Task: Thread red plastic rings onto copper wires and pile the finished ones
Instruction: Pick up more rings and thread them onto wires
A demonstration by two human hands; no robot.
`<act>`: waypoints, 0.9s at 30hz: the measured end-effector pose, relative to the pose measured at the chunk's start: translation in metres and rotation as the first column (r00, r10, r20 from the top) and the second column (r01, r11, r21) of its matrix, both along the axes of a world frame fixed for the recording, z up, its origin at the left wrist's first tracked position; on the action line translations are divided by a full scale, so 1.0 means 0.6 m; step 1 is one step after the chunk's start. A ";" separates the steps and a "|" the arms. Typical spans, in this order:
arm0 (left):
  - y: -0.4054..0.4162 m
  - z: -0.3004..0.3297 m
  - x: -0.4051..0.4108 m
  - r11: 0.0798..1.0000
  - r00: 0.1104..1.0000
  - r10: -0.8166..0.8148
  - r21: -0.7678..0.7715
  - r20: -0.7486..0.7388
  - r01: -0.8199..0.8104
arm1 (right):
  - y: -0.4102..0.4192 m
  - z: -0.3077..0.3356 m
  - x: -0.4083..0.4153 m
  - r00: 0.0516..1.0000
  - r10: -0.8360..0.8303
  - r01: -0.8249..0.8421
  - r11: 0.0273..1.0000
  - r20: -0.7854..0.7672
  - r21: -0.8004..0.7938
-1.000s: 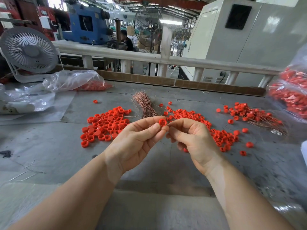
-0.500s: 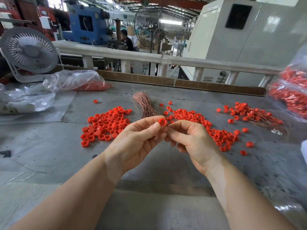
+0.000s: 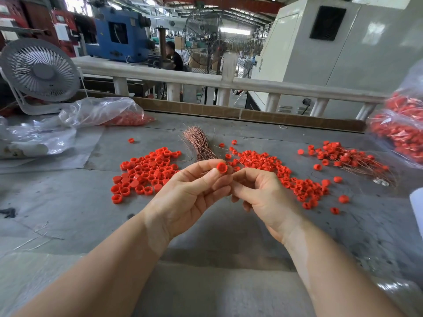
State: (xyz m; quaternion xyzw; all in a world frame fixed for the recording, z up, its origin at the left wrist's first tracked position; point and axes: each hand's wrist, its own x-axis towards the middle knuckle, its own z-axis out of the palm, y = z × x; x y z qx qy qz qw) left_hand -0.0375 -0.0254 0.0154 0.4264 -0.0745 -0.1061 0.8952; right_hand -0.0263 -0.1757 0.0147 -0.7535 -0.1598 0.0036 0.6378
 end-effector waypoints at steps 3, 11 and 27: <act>0.000 -0.001 0.003 0.999 0.999 0.042 -0.003 -0.003 -0.042 | -0.006 -0.003 0.008 0.971 -0.214 0.220 0.975 0.101 -0.044; -0.001 -0.005 0.005 0.995 0.994 0.100 0.025 -0.043 -0.099 | -0.043 -0.009 0.038 0.722 -0.631 0.676 0.730 0.286 -0.095; -0.003 -0.006 0.003 0.993 0.993 0.097 0.082 -0.074 -0.091 | -0.048 -0.022 0.036 0.731 -0.540 0.641 0.335 0.417 -0.690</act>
